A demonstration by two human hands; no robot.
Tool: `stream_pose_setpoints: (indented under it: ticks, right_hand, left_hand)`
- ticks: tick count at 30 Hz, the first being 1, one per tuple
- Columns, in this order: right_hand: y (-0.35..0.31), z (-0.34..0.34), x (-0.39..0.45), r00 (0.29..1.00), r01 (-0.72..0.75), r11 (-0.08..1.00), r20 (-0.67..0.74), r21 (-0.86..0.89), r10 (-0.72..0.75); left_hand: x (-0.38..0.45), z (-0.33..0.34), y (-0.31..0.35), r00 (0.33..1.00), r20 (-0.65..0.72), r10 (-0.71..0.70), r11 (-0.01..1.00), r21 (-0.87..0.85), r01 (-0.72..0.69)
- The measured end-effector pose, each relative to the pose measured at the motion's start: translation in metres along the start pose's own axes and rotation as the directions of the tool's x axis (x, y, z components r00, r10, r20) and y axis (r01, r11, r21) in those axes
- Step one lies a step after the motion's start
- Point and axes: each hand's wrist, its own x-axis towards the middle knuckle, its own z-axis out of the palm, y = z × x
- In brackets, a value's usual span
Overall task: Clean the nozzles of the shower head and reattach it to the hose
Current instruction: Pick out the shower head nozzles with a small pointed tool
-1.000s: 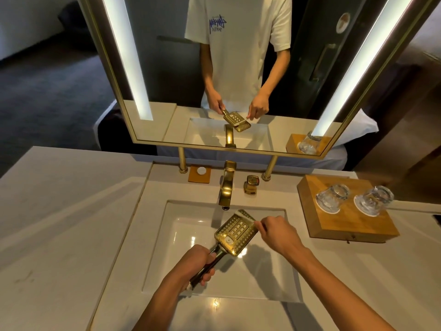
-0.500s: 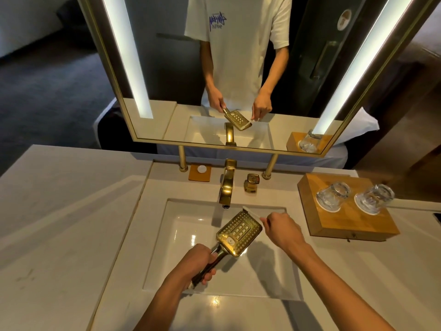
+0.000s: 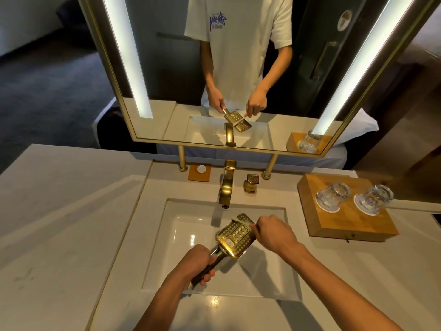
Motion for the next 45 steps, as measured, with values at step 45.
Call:
stream_pose_setpoints:
  ticks: [45]
  right_hand:
    - [0.0, 0.022, -0.042, 0.955, 0.29, 0.956, -0.055, -0.047, -0.293]
  left_hand:
    - [0.001, -0.003, -0.002, 0.999, 0.031, -0.012, 0.997, -0.081, 0.015]
